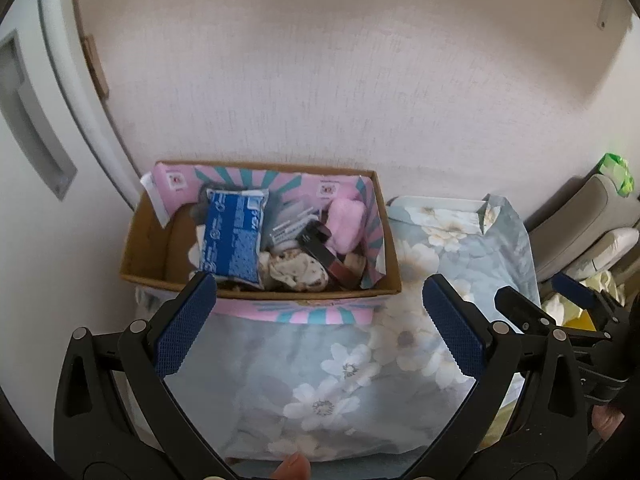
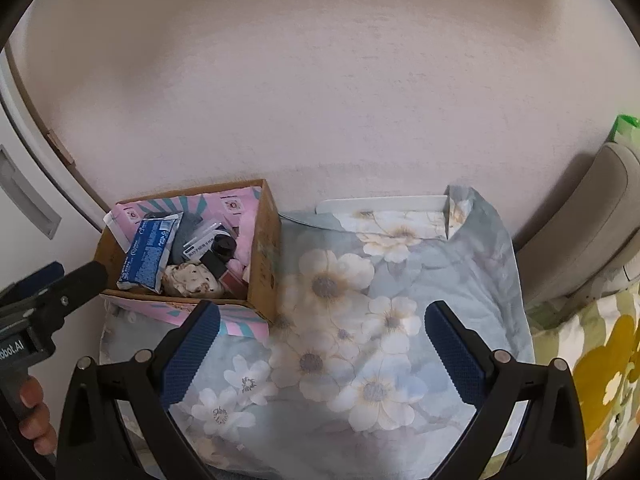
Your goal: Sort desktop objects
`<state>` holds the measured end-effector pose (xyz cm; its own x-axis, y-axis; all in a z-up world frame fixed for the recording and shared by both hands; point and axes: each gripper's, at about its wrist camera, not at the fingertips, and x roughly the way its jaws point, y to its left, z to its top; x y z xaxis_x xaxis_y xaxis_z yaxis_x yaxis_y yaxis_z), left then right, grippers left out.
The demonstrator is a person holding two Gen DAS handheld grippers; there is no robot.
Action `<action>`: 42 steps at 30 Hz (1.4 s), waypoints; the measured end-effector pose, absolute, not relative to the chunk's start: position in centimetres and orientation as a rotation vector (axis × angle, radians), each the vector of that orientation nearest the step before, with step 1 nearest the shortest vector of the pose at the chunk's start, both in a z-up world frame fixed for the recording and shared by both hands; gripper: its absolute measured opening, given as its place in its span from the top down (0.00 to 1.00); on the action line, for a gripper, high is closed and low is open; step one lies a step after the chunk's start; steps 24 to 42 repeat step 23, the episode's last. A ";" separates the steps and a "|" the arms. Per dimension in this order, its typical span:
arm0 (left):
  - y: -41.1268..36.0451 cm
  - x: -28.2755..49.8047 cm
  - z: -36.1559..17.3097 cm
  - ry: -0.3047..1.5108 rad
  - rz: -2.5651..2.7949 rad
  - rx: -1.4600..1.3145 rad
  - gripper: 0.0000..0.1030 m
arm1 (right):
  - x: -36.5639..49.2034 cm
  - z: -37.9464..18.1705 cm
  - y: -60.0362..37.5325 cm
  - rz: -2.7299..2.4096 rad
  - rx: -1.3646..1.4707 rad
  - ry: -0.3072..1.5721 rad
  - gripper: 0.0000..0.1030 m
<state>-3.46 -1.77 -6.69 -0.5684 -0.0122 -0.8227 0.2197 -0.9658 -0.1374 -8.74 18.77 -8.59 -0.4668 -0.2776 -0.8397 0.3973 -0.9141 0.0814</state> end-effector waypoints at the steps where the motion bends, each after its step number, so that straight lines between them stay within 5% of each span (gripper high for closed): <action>1: -1.7 -3.4 -6.9 0.339 -2.648 1.386 0.00 | -8.8 -8.6 18.8 -2.397 1.334 0.180 0.01; 42: -0.2 -3.8 -8.6 0.317 -2.647 1.417 0.00 | -9.7 -10.2 18.7 -2.415 1.379 0.196 0.01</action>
